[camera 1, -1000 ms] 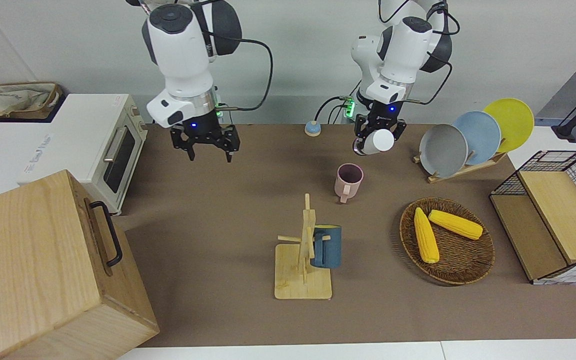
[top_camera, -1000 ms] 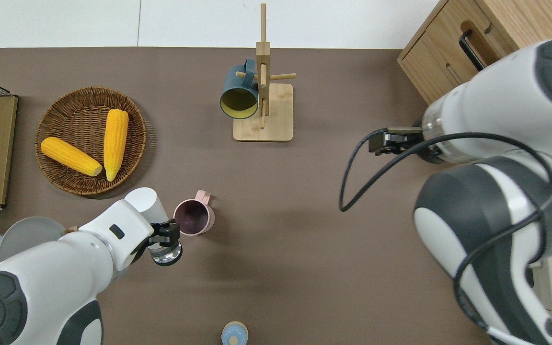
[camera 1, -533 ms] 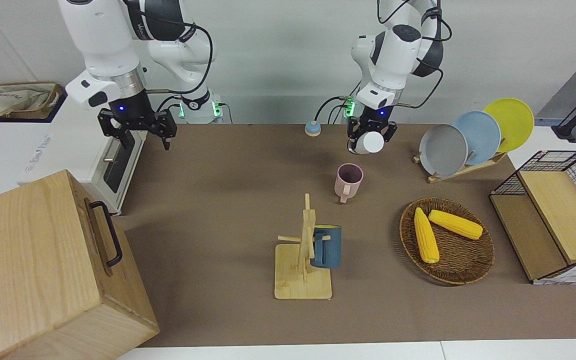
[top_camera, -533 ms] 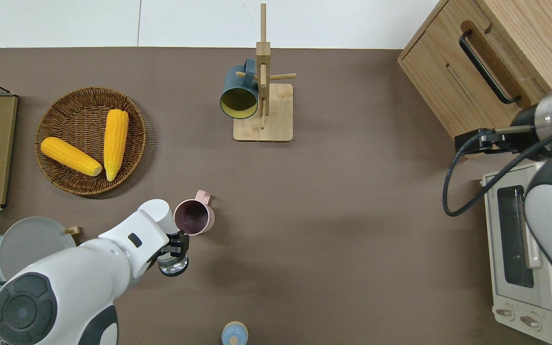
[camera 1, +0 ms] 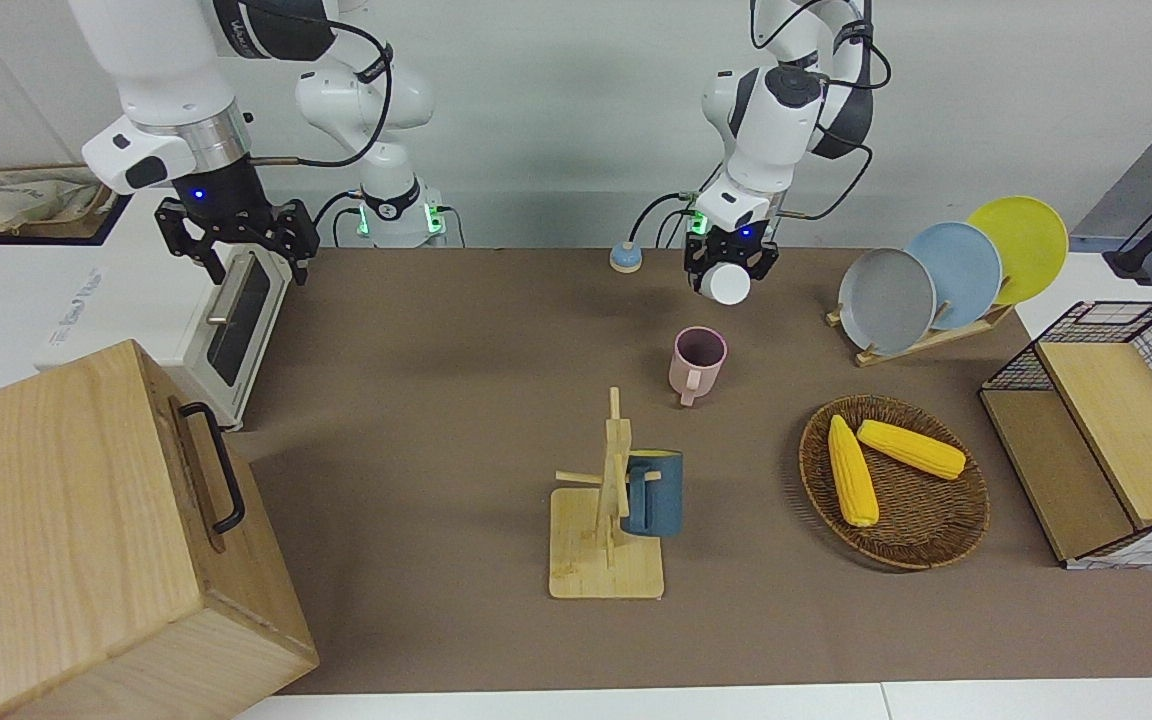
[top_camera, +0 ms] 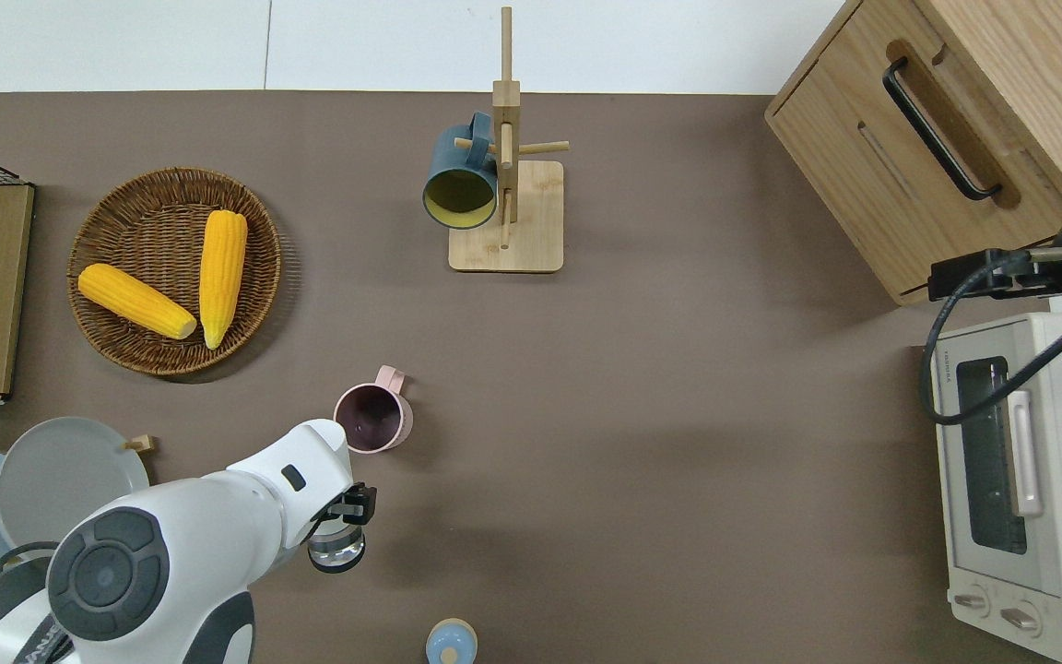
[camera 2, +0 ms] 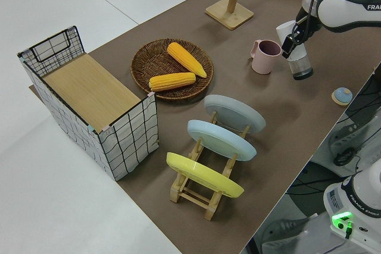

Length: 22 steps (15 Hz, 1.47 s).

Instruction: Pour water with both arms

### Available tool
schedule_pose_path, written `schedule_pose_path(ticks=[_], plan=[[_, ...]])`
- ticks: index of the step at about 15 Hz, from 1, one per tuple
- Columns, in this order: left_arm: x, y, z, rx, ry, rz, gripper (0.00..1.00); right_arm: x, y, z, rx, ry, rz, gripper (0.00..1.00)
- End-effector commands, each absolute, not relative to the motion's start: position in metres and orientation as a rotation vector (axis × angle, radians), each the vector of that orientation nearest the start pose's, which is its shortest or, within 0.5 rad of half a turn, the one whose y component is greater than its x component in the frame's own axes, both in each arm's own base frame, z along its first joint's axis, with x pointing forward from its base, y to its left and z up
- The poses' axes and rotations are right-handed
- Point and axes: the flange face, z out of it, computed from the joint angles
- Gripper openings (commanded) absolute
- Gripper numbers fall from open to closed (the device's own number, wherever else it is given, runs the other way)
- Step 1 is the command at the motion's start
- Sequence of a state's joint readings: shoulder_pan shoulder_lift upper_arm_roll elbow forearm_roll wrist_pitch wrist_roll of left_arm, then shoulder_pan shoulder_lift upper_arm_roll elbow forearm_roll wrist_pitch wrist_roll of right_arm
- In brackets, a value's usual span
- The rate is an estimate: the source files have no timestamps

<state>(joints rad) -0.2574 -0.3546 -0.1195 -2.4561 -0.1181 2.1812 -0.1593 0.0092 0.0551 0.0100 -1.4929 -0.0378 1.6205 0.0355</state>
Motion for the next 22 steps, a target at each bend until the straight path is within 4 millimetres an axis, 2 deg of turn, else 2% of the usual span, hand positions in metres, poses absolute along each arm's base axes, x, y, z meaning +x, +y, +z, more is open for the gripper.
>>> schedule_pose_path(ticks=[1, 6, 10, 19, 20, 22], plan=[[0.42, -0.175, 0.442, -3.209, 0.247, 0.017, 0.0, 0.572, 0.015, 0.637, -3.154, -0.017, -0.112, 0.99], [0.449, -0.188, 0.429, -3.19, 0.235, 0.169, 0.0, 0.572, 0.013, 0.637, -3.152, -0.015, -0.109, 0.99], [0.466, -0.195, 0.426, -3.173, 0.238, 0.27, 0.0, 0.571, 0.025, 0.638, -3.146, -0.046, -0.111, 0.99], [0.472, -0.198, 0.43, -3.105, 0.242, 0.529, 0.0, 0.571, 0.031, 0.637, -3.077, -0.042, -0.103, 0.99], [0.474, -0.198, 0.428, -3.1, 0.238, 0.548, 0.0, 0.571, 0.031, 0.637, -3.077, -0.042, -0.103, 0.99], [0.479, -0.198, 0.412, -3.084, 0.227, 0.597, 0.0, 0.571, 0.031, 0.637, -3.077, -0.041, -0.106, 0.99]])
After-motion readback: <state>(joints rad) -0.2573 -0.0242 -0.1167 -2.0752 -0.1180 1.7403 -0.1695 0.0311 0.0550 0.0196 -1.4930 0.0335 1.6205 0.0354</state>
